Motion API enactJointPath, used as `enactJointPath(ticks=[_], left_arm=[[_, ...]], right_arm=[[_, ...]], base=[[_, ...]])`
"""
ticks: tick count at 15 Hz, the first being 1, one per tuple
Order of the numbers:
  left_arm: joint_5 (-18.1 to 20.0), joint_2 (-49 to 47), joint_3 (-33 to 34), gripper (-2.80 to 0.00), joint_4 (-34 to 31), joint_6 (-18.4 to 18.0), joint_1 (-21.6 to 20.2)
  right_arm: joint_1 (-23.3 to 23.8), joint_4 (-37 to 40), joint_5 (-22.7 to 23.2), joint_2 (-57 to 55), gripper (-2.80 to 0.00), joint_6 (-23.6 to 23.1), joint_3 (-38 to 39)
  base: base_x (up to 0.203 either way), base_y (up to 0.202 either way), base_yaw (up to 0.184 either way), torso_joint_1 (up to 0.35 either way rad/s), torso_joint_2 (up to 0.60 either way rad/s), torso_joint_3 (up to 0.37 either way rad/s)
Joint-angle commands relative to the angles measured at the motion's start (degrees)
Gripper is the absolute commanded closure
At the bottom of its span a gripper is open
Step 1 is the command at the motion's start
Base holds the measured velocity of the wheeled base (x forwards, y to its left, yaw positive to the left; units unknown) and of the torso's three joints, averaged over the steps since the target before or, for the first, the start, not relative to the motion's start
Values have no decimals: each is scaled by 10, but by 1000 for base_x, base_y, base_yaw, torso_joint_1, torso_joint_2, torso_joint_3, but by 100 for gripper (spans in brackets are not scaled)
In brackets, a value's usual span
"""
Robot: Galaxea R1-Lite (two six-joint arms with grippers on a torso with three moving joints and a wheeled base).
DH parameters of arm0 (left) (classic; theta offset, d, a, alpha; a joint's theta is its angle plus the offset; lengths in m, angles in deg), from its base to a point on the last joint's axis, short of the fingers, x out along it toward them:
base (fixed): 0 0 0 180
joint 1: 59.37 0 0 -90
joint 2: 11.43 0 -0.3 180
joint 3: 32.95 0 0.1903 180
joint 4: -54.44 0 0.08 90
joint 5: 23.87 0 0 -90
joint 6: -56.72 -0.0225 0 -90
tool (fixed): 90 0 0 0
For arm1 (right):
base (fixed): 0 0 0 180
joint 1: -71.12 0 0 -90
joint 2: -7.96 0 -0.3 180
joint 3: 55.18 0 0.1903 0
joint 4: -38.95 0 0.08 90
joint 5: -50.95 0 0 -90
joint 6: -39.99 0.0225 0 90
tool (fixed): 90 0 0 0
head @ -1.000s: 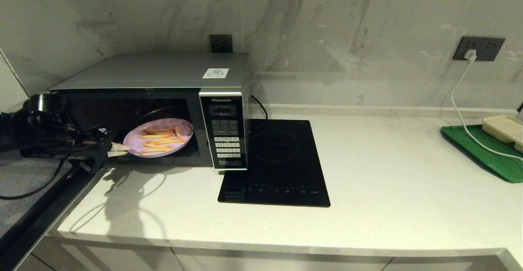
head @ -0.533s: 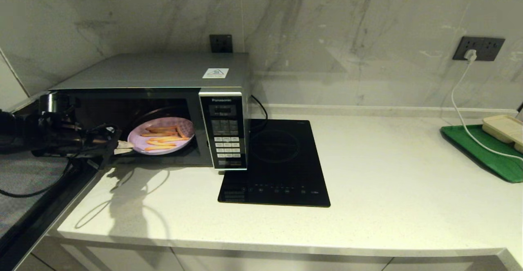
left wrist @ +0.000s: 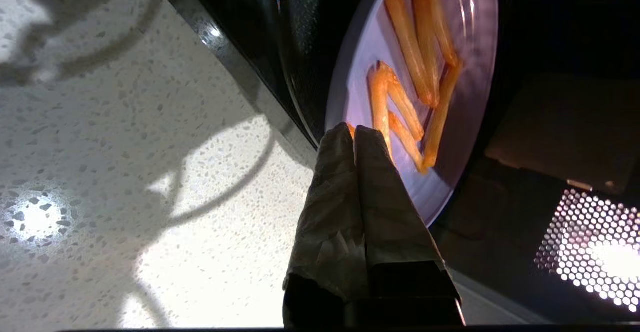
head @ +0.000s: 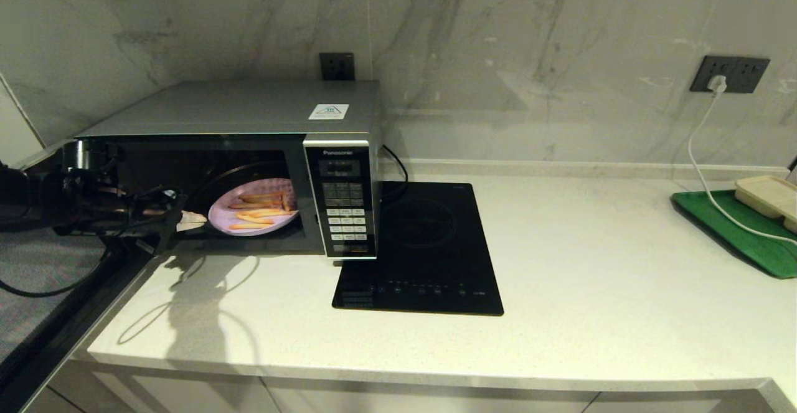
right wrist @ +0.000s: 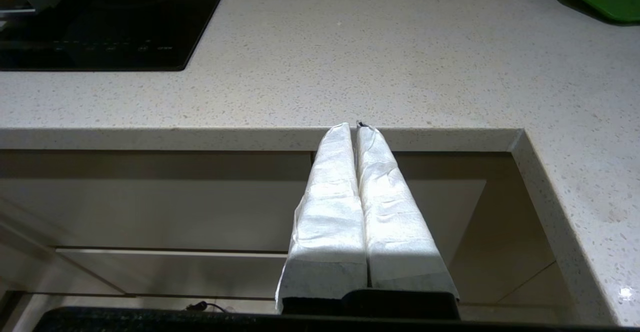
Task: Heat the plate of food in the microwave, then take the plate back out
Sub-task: Put the plate in the microwave oven, then close the microwave oven
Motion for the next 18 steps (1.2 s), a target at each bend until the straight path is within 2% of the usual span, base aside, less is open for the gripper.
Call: enactJointPath(ticks=[1, 8, 11, 15, 18], left_arm=[[0, -2, -1, 0, -1, 5, 0], [1, 81, 31, 0, -8, -1, -1], [3, 116, 73, 0, -13, -6, 0], [17, 198, 170, 0, -18, -58, 1], [26, 311, 274, 0, -20, -108, 27]], right_arm=[[0, 1, 0, 0, 0, 0, 0], [0, 1, 0, 0, 0, 0, 0], [0, 1, 0, 0, 0, 0, 0], [0, 1, 0, 0, 0, 0, 0], [-1, 1, 0, 0, 0, 0, 0]], base=[[0, 0, 0, 0, 0, 0], [0, 0, 0, 0, 0, 0], [0, 0, 0, 0, 0, 0], [0, 0, 0, 0, 0, 0], [0, 0, 0, 0, 0, 0]])
